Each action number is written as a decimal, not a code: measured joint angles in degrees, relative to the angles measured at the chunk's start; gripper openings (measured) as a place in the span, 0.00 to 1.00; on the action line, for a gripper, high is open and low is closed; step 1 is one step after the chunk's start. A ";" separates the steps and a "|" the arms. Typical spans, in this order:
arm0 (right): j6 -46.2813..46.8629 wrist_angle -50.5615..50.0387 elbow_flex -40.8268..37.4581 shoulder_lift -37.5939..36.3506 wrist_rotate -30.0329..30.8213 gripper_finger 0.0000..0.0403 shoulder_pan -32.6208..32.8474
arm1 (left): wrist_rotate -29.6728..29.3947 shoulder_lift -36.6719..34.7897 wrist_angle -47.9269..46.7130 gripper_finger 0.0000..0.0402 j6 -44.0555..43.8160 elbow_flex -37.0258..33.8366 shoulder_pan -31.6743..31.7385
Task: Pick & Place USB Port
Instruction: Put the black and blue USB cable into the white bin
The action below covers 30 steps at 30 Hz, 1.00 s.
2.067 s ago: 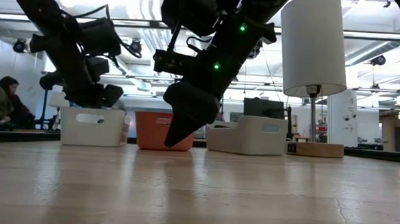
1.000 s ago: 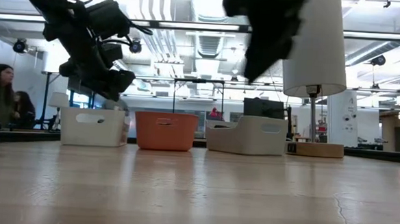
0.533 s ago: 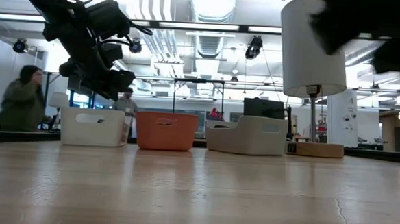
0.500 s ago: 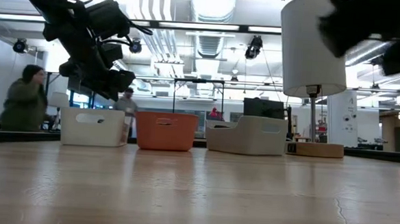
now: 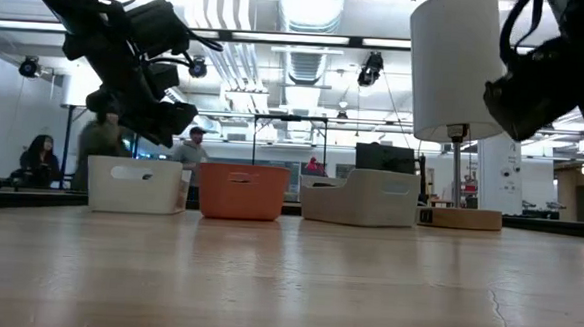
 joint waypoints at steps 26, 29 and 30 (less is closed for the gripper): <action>-6.92 7.21 -3.68 0.00 0.73 0.06 -3.24 | -0.02 0.00 0.00 0.30 0.49 -0.04 0.00; -10.04 6.60 -1.43 0.00 3.33 0.04 -3.83 | 0.00 0.00 0.00 0.30 0.49 -0.04 -0.02; -11.22 5.70 -0.64 0.00 4.28 0.04 -4.01 | 0.00 0.00 0.00 0.30 0.49 -0.04 -0.04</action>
